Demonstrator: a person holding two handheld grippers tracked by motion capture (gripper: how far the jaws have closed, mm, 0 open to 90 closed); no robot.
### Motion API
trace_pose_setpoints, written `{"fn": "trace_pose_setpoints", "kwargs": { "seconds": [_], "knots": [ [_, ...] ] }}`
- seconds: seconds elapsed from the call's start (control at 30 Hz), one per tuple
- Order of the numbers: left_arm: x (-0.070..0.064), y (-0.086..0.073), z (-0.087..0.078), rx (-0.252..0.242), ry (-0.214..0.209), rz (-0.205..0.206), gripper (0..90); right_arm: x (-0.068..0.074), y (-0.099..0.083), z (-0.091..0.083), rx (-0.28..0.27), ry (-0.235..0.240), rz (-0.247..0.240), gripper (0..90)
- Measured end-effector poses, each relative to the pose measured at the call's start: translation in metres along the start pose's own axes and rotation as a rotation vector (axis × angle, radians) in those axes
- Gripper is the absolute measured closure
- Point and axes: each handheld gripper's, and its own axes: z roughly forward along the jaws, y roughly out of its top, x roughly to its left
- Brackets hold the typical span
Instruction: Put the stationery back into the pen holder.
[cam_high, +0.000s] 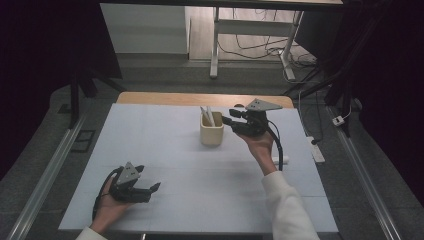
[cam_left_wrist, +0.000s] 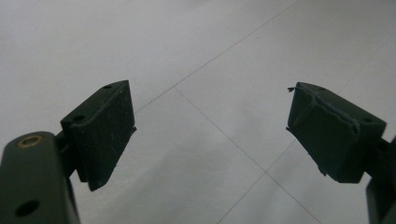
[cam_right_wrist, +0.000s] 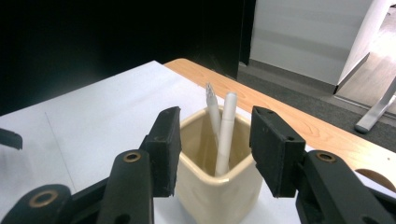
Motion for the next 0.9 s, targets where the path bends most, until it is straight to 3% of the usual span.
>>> {"fn": "trace_pose_setpoints", "kwargs": {
  "seconds": [0.9],
  "knots": [
    [0.000, 0.000, 0.000, -0.002, 0.002, 0.000, 15.1, 0.006, -0.017, -0.028, 0.063, -0.005, -0.055, 51.3]
  ]
}}
